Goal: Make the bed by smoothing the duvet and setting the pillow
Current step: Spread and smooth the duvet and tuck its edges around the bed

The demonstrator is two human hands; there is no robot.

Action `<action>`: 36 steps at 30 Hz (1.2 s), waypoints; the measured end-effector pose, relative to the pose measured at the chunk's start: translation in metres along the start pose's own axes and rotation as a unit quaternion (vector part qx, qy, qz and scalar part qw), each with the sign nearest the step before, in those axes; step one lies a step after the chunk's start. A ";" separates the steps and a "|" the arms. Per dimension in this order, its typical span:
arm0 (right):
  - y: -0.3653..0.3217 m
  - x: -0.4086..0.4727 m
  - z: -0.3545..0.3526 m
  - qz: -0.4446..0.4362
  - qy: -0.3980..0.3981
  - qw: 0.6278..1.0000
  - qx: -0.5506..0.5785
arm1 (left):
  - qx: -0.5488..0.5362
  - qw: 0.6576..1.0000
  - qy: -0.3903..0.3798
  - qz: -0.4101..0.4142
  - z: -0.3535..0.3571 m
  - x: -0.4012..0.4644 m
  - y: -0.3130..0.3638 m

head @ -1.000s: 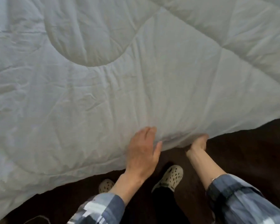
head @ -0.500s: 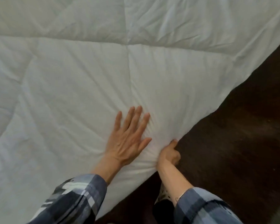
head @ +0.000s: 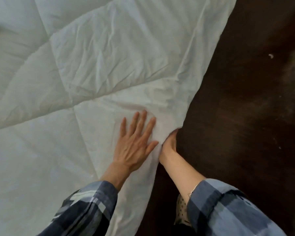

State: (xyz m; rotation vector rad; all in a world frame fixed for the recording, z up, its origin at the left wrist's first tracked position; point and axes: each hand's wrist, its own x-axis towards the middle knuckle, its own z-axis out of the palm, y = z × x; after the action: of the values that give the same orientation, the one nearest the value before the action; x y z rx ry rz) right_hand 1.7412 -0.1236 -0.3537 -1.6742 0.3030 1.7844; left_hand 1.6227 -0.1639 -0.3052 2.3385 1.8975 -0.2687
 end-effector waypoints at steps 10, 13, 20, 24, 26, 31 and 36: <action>-0.026 0.025 -0.023 -0.018 0.172 0.955 -0.239 | 0.035 0.997 -0.019 0.070 0.003 0.030 -0.008; -0.066 0.029 -0.003 -0.022 0.150 0.970 -0.191 | 0.040 0.993 -0.020 0.112 -0.011 0.075 -0.013; -0.110 0.048 0.048 -0.091 0.128 0.974 -0.164 | 0.017 0.989 -0.004 0.149 -0.030 0.166 -0.009; -0.107 0.058 0.018 -0.145 0.276 0.907 -0.284 | 0.013 0.983 -0.013 0.182 -0.025 0.179 -0.014; -0.102 0.064 0.008 -0.123 0.309 0.891 -0.310 | 0.023 0.979 -0.012 0.204 -0.024 0.178 -0.016; -0.133 0.068 0.031 -0.043 0.275 0.909 -0.310 | 0.021 0.980 -0.017 0.197 -0.038 0.195 -0.025; -0.200 0.080 0.073 -0.067 0.149 0.972 -0.167 | 0.018 0.981 -0.004 0.195 -0.053 0.253 -0.017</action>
State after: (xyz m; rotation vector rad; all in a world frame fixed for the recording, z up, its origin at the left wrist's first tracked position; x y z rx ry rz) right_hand 1.8059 0.0940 -0.3654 -2.1510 0.0155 1.5454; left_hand 1.6597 0.0928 -0.3069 2.6580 1.3965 -0.2722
